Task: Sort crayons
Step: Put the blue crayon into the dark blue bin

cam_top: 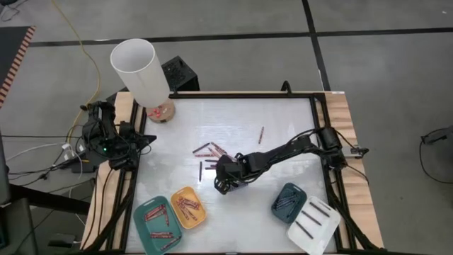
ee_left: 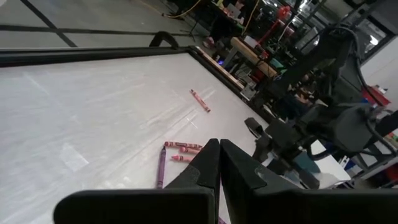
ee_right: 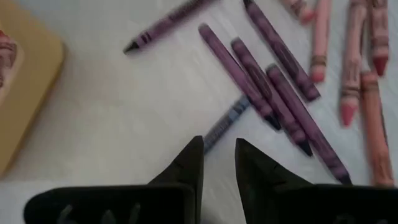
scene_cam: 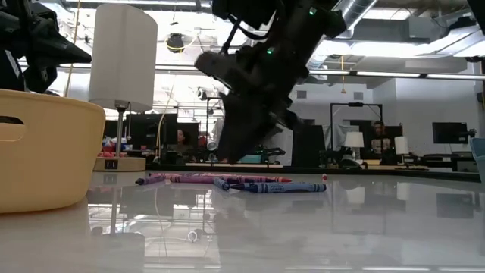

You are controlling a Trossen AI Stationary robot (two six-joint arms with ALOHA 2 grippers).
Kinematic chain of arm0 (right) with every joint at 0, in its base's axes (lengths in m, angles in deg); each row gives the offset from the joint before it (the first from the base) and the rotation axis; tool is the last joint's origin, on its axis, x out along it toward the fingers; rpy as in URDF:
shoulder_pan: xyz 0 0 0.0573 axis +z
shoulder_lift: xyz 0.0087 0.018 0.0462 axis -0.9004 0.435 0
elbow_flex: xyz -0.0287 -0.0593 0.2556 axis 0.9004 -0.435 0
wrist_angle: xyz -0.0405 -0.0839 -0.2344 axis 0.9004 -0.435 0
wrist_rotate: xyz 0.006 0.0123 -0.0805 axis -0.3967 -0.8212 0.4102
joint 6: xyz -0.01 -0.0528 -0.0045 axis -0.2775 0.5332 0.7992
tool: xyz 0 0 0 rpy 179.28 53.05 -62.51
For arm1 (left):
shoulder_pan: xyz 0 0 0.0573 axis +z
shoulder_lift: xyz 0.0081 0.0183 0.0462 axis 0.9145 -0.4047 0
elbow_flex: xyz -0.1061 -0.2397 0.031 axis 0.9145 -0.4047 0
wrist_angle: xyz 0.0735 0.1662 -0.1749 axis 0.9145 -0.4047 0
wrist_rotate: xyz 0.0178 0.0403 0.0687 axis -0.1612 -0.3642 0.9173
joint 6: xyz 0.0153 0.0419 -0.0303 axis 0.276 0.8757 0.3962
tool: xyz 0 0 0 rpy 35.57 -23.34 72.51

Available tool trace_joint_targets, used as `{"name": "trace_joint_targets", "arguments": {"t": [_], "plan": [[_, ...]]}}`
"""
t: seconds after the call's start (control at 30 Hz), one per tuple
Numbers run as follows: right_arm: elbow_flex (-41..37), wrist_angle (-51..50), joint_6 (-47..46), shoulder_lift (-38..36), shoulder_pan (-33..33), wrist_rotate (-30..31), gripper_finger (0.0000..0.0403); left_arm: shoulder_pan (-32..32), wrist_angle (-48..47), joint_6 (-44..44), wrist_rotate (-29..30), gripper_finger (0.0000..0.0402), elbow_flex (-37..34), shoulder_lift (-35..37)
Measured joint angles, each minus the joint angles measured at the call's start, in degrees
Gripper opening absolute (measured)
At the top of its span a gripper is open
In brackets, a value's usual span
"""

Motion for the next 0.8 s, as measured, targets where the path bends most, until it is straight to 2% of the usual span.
{"name": "trace_joint_targets", "arguments": {"t": [0.27, 0.8], "plan": [[0.1, 4.3, -1.6, 2.7, 0.4, 2.8, 0.0087, 0.0, 0.0, 0.0, 0.2, 0.0000, 0.0, 0.0], [0.2, 3.6, -3.3, 6.5, 1.1, 3.9, 0.0086, 0.0, 0.0, 0.0, -0.1, 0.0000, 0.0, 0.0]]}}
